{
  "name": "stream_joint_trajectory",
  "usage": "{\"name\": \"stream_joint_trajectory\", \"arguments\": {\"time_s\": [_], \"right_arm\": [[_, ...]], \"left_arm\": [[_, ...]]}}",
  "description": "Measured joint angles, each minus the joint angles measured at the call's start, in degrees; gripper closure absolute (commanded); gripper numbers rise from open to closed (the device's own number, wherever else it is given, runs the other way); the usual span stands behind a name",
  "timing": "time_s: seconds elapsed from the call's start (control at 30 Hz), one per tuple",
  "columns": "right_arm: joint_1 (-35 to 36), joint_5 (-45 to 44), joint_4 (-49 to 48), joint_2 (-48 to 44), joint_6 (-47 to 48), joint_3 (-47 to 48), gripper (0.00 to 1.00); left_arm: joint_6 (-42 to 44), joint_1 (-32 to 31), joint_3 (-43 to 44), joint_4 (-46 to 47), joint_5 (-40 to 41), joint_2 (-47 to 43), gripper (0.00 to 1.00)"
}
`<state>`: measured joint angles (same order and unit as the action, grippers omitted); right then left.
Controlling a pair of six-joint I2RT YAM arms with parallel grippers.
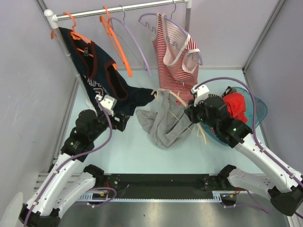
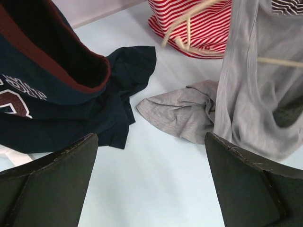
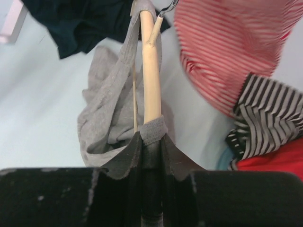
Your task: Place the tank top on the hanger
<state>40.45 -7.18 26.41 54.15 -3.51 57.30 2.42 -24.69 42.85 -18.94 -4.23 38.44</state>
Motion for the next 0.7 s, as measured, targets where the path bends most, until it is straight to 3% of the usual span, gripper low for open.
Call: {"name": "stream_joint_trajectory", "arguments": {"time_s": [0.43,0.7], "right_arm": [[-3.2,-1.3,-3.9,12.3,7.9,19.2,1.00],[-3.7,-0.2,-4.8,25.2,12.4,34.5,1.00]], "left_arm": [[0.0,0.2,0.0,-0.1,1.1,0.6,0.01],[0.0,0.2,0.0,-0.2,1.1,0.5,0.01]]}}
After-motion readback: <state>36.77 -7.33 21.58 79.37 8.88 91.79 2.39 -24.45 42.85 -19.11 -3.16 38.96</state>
